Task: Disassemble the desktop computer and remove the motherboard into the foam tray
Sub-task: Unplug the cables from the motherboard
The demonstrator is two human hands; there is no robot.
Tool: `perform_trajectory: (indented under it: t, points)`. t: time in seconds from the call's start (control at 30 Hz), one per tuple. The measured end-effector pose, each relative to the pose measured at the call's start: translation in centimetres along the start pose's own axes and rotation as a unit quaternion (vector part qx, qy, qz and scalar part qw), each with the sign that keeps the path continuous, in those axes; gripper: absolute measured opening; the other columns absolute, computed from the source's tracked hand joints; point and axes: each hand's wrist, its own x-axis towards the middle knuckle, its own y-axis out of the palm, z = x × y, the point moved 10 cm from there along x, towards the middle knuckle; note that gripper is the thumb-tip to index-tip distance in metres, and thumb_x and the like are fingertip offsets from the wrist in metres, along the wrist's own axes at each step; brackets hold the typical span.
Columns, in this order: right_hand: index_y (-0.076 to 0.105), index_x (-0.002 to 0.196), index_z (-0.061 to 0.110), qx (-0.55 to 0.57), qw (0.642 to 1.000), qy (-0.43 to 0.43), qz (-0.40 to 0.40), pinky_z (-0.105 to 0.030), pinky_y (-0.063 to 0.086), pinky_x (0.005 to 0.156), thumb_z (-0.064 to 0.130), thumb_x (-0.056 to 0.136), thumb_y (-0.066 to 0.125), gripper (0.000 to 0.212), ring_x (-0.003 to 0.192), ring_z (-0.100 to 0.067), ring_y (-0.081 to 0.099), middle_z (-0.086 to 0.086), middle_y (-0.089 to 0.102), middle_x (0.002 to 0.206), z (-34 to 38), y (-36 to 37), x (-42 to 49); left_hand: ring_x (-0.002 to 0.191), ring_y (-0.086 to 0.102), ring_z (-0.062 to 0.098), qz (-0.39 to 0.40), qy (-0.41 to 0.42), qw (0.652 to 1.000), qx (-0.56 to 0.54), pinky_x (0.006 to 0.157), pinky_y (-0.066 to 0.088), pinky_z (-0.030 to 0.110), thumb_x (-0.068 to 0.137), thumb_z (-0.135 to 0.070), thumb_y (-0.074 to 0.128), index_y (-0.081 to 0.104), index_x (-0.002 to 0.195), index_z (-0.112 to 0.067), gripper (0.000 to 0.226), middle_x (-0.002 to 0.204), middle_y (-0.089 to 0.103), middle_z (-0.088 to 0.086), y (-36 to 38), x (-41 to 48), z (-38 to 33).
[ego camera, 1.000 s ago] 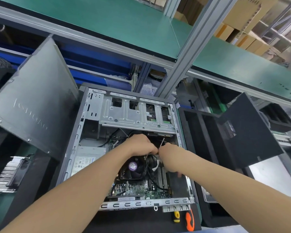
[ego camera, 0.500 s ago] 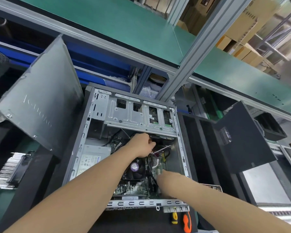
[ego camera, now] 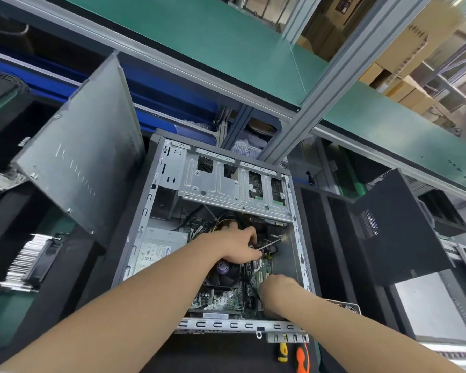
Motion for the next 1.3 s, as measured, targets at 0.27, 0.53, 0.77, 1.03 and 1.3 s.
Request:
perform_trajectory:
  t: [0.27,0.53,0.77,1.03,1.3]
  points:
    - [0.057,0.138,0.0,0.062,0.998,0.02,-0.009,-0.042,0.053,0.1,0.006,0.103,0.051,0.036,0.127,-0.033,0.06,-0.016,0.058,0.139,-0.8,0.1,0.0,0.155,0.001,0.044,0.011,-0.032,0.994,0.105,0.123,0.013,0.06,0.104,-0.056,0.026,0.011,0.163,-0.026,0.069,0.17,-0.011,0.017,1.9,1.2,0.5]
    - [0.064,0.128,-0.001,0.102,0.994,-0.006,-0.027,-0.039,0.056,0.091,0.008,0.101,0.053,0.03,0.117,-0.033,0.065,-0.015,0.063,0.128,-0.5,-0.7,-2.1,0.155,0.001,0.044,0.021,-0.047,0.992,0.119,0.124,0.011,0.06,0.104,-0.053,0.025,0.014,0.163,-0.027,0.065,0.17,-0.011,0.017,2.1,1.5,0.7]
    - [0.06,0.118,0.002,0.28,0.954,0.039,-0.094,-0.032,0.057,0.078,0.005,0.098,0.056,0.021,0.1,-0.028,0.067,-0.012,0.06,0.114,-3.1,-3.3,-3.5,0.149,0.023,0.043,-0.002,-0.045,0.995,0.085,0.119,0.026,0.056,0.104,-0.049,0.032,0.031,0.156,-0.025,0.057,0.166,0.012,0.019,1.2,1.1,0.3]
    - [0.06,0.097,0.007,0.864,0.465,0.045,-0.188,-0.035,0.056,0.055,0.019,0.109,0.044,0.023,0.058,-0.026,0.063,-0.021,0.07,0.084,-6.8,-4.4,-2.8,0.091,0.055,0.028,-0.07,-0.022,0.989,-0.13,0.078,0.041,0.038,0.107,-0.006,0.031,0.058,0.111,0.006,0.03,0.12,0.058,0.027,-4.3,-2.3,0.3]
    - [0.061,0.093,0.02,0.977,0.175,0.058,-0.11,-0.032,0.052,0.059,0.011,0.108,0.042,0.026,0.06,-0.023,0.063,-0.006,0.07,0.066,-5.0,-3.1,-1.4,0.073,0.061,0.012,-0.041,0.009,0.998,-0.052,0.066,0.047,0.03,0.099,-0.02,0.058,0.044,0.141,-0.047,0.052,0.104,0.069,0.0,-4.8,-5.0,1.4]
